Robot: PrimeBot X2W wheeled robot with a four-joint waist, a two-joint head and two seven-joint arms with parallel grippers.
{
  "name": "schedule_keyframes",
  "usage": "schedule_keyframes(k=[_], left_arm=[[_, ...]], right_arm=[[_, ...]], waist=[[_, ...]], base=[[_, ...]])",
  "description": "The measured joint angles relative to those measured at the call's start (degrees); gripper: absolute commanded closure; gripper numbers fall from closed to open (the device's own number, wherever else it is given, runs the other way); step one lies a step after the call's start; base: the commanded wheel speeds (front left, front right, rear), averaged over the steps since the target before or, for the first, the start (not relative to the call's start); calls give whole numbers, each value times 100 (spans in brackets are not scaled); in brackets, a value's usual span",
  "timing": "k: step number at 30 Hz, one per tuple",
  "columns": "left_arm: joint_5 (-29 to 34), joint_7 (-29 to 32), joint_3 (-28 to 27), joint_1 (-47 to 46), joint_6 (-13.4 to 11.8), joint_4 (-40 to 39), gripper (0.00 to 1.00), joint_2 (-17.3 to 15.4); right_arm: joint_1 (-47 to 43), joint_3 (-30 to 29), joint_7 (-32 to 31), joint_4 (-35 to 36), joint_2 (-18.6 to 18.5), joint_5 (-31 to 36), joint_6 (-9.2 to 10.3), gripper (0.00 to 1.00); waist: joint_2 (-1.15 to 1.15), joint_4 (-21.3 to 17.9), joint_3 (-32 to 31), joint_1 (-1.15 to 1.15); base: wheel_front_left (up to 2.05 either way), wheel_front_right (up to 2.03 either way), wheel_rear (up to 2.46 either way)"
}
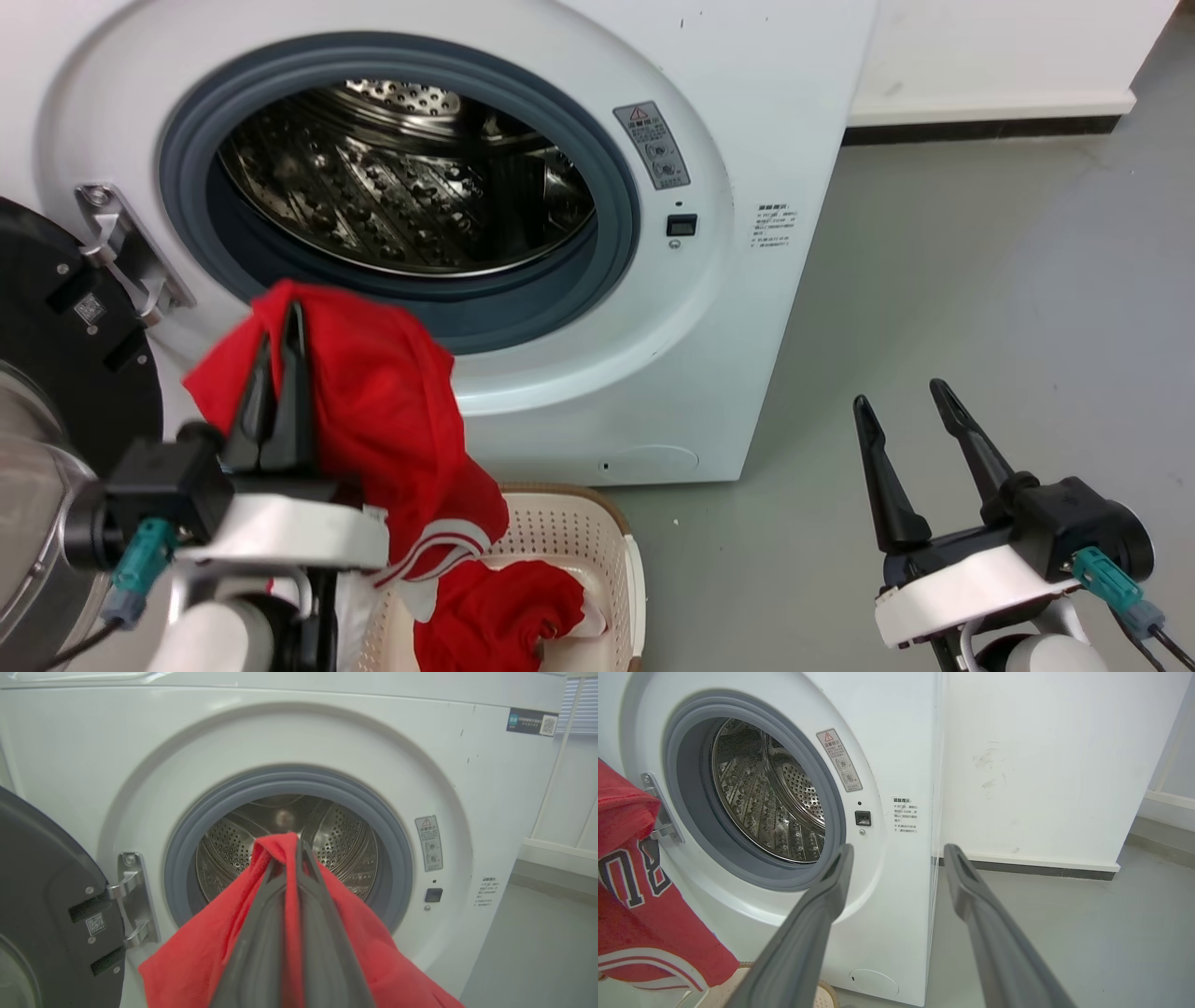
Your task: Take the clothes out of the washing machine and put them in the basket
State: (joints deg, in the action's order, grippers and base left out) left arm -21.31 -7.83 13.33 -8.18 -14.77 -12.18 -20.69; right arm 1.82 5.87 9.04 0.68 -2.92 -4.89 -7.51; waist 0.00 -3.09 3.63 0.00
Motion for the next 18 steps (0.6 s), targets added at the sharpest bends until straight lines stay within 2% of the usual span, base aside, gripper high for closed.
schedule_keyframes(k=[4,7,11,18], left_arm=[[-220,7,29,419,-87,264,100,183],[-435,-63,57,600,-45,706,100,350],[-735,-237,125,612,189,1485,100,614],[-993,-542,77,-199,673,3365,100,901]], right_arm=[[46,47,-5,69,0,34,0,0],[121,54,-9,110,0,42,0,0],[316,54,0,172,0,74,0,0],[788,174,105,253,0,96,0,0]], waist=[[0,-11,205,0],[0,-29,412,0],[0,-56,762,1],[0,-126,1494,1]], base=[[0,0,0],[0,0,0],[0,0,0],[0,0,0]])
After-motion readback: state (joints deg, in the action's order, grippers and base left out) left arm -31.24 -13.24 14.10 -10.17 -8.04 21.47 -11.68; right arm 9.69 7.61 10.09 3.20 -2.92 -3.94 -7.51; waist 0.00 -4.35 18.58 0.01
